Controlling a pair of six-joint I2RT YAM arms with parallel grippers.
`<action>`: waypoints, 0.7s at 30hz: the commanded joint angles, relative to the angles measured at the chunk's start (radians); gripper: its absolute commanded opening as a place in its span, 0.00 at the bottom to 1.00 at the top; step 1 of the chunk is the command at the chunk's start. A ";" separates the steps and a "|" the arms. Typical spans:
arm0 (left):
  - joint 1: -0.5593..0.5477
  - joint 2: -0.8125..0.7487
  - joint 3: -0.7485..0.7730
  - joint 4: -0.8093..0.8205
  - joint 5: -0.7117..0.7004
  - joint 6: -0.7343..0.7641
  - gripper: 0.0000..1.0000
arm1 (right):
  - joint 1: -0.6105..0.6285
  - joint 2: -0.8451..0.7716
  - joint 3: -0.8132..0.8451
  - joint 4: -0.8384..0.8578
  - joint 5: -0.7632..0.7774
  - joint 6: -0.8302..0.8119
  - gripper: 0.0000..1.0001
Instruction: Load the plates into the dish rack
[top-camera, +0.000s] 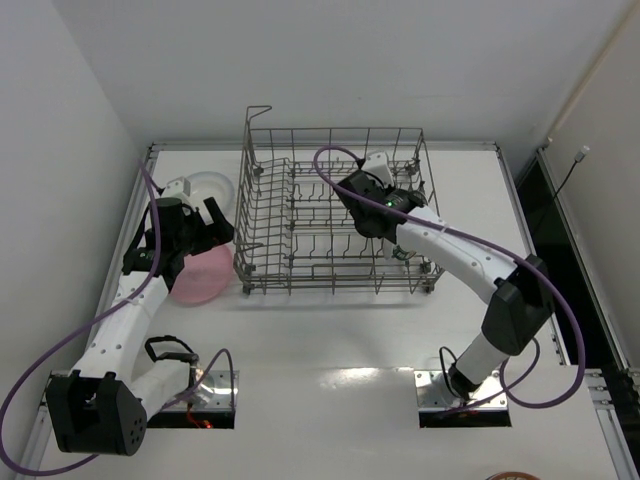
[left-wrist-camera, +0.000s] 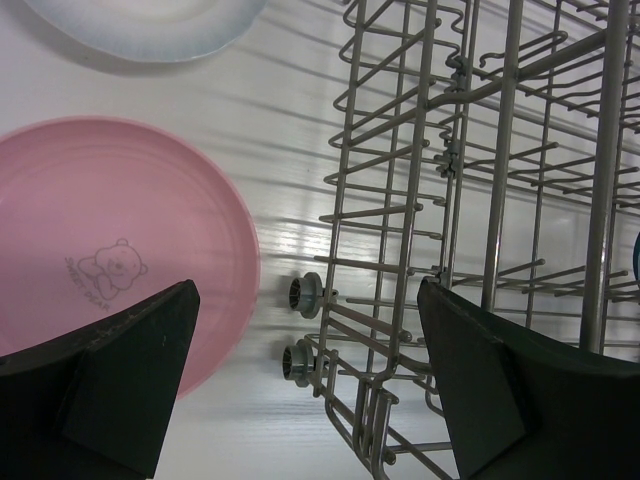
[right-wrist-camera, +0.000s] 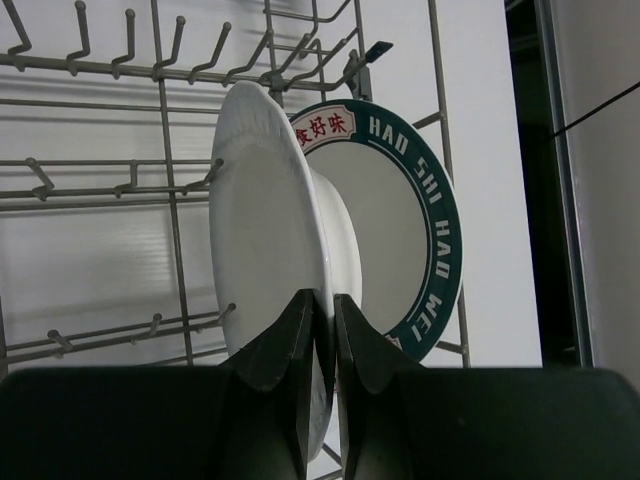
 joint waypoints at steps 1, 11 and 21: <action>-0.010 -0.011 0.000 0.045 0.050 -0.006 0.89 | 0.006 -0.015 0.059 0.020 0.045 0.005 0.02; -0.010 -0.011 0.028 0.002 -0.080 -0.025 0.89 | -0.003 -0.056 0.077 -0.029 -0.039 -0.013 0.70; -0.010 0.055 0.058 -0.092 -0.353 -0.088 0.99 | 0.006 -0.292 -0.112 0.107 -0.312 -0.035 0.73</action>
